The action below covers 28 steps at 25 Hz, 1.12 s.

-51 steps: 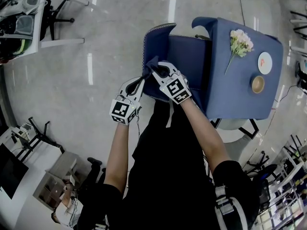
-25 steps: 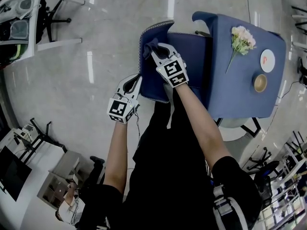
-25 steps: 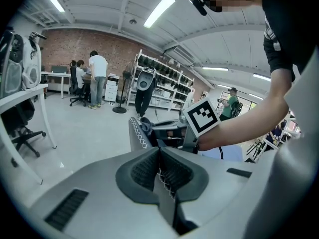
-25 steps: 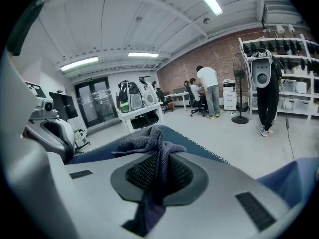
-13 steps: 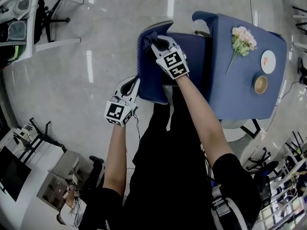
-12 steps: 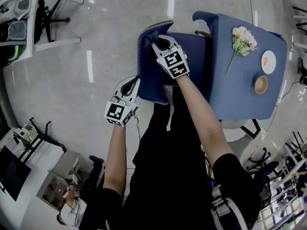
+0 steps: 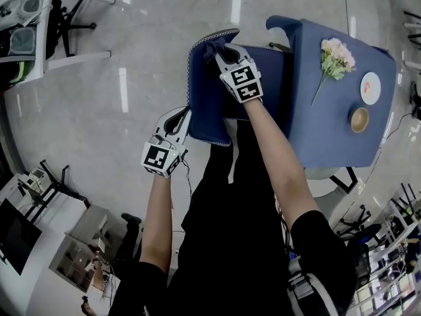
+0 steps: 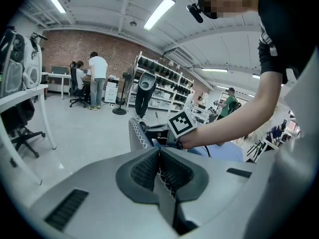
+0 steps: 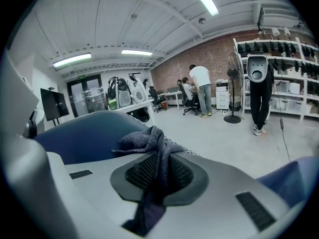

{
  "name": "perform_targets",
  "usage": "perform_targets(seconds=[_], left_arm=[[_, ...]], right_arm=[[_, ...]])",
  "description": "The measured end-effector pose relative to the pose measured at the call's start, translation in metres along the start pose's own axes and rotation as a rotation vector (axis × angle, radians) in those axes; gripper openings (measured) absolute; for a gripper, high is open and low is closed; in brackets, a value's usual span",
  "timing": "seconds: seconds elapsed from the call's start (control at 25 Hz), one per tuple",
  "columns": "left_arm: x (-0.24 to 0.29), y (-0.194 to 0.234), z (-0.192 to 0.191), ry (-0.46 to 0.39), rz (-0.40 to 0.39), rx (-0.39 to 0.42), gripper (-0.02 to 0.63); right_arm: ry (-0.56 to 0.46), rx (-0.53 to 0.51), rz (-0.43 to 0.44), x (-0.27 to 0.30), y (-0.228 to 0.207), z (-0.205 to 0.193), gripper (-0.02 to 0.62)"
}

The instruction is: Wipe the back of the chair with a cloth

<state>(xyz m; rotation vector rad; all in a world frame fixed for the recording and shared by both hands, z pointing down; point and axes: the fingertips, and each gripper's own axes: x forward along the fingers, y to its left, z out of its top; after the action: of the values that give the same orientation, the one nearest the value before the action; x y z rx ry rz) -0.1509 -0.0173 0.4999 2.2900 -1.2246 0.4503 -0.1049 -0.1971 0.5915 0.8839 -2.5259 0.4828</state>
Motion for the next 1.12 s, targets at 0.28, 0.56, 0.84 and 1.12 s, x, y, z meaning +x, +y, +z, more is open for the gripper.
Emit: perform_targets(seconds=[0.28, 0.56, 0.84, 1.12], left_arm=[[0.001, 0.001, -0.001, -0.008, 0.011, 0.003, 0.025], [0.002, 0.001, -0.003, -0.029, 0.015, -0.018, 0.025], [0.002, 0.001, -0.005, -0.036, 0.012, -0.014, 0.025], [0.002, 0.002, -0.006, -0.059, 0.011, -0.03, 0.025]], right_arm=[[0.01, -0.011, -0.006, 0.006, -0.011, -0.01, 0.063], [0.024, 0.04, 0.005, 0.006, -0.01, -0.027, 0.06], [0.083, 0.057, 0.061, 0.001, 0.017, -0.062, 0.058], [0.089, 0.103, 0.101, -0.002, 0.04, -0.077, 0.057]])
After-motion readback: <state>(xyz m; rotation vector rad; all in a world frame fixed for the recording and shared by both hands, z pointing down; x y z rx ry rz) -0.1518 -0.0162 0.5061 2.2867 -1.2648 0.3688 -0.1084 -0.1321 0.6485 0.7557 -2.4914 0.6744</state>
